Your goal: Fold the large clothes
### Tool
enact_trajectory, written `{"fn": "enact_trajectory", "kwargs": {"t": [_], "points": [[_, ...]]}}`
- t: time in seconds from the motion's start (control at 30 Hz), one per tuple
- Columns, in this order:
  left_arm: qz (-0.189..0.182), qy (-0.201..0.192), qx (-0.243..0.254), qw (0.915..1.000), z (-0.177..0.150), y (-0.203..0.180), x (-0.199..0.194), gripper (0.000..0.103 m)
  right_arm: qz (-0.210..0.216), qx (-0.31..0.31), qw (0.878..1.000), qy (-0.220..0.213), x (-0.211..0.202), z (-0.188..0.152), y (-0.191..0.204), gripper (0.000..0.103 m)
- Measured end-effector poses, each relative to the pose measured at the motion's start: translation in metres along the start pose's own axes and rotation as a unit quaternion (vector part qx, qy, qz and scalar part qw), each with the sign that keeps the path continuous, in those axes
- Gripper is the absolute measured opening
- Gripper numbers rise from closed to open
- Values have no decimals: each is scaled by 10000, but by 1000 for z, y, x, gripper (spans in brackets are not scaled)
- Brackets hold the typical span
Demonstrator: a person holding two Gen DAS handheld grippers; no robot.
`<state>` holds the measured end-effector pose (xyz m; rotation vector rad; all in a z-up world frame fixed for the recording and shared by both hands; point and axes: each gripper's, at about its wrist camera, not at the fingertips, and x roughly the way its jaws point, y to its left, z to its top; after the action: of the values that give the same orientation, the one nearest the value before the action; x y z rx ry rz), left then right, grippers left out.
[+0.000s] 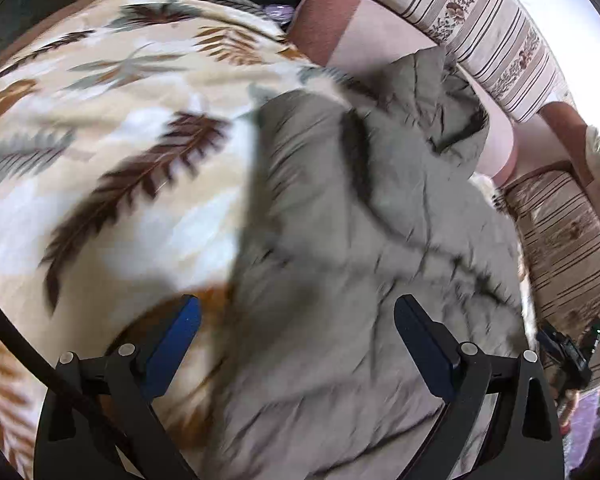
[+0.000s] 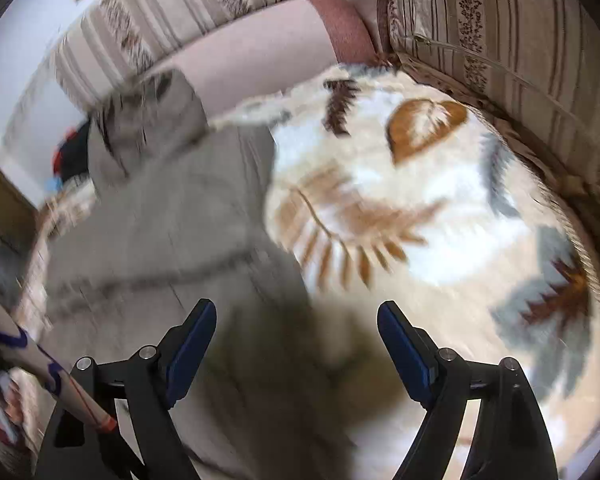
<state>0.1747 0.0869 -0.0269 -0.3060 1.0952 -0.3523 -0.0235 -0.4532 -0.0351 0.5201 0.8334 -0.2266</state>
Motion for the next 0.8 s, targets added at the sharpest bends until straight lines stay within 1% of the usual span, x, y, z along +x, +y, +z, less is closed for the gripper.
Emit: {"fn": "enact_trajectory", "kwargs": {"t": [0.1, 0.17, 0.23, 0.3, 0.33, 0.37, 0.4, 0.43, 0.47, 0.5, 0.53, 0.6, 0.67, 0.7, 0.77, 0.8], "points": [[167, -15, 63, 9998, 30, -6, 20, 97, 139, 109, 9998, -18, 23, 30, 18, 87], [146, 29, 120, 9998, 46, -7, 36, 97, 284, 149, 9993, 192, 52, 51, 32, 88], [-18, 307, 157, 9994, 57, -8, 61, 97, 321, 206, 9984, 410, 77, 61, 40, 88], [-368, 697, 156, 9968, 61, -7, 81, 97, 439, 191, 9954, 825, 112, 67, 51, 87], [-427, 884, 199, 9950, 60, -11, 92, 97, 496, 169, 9940, 960, 122, 68, 53, 73], [-278, 895, 343, 9950, 58, -18, 97, 89, 586, 66, 9922, 1103, 134, 67, 62, 63], [-66, 782, 549, 9954, 57, -27, 101, 82, 478, -65, 9932, 1061, 138, 68, 68, 56], [68, 682, 612, 9958, 58, -34, 103, 79, 396, -162, 9944, 967, 139, 68, 72, 45], [88, 646, 574, 9962, 61, -37, 106, 75, 332, -253, 9950, 909, 142, 72, 78, 41], [58, 639, 483, 9968, 68, -39, 110, 73, 298, -249, 9953, 885, 144, 75, 80, 35], [16, 644, 386, 9972, 76, -39, 116, 73, 251, -171, 9959, 850, 148, 83, 80, 32], [1, 650, 309, 9974, 91, -40, 126, 73, 189, -80, 9965, 808, 155, 93, 77, 32], [108, 598, 263, 9978, 105, -44, 134, 73, 64, -58, 9967, 804, 167, 104, 82, 32], [233, 549, 258, 9979, 111, -48, 137, 73, 2, -45, 9968, 797, 171, 108, 85, 32], [394, 523, 262, 9975, 113, -54, 138, 73, -162, -39, 9967, 789, 177, 112, 89, 38], [402, 494, 240, 9977, 112, -54, 135, 73, -227, -46, 9967, 783, 177, 113, 91, 49]]}}
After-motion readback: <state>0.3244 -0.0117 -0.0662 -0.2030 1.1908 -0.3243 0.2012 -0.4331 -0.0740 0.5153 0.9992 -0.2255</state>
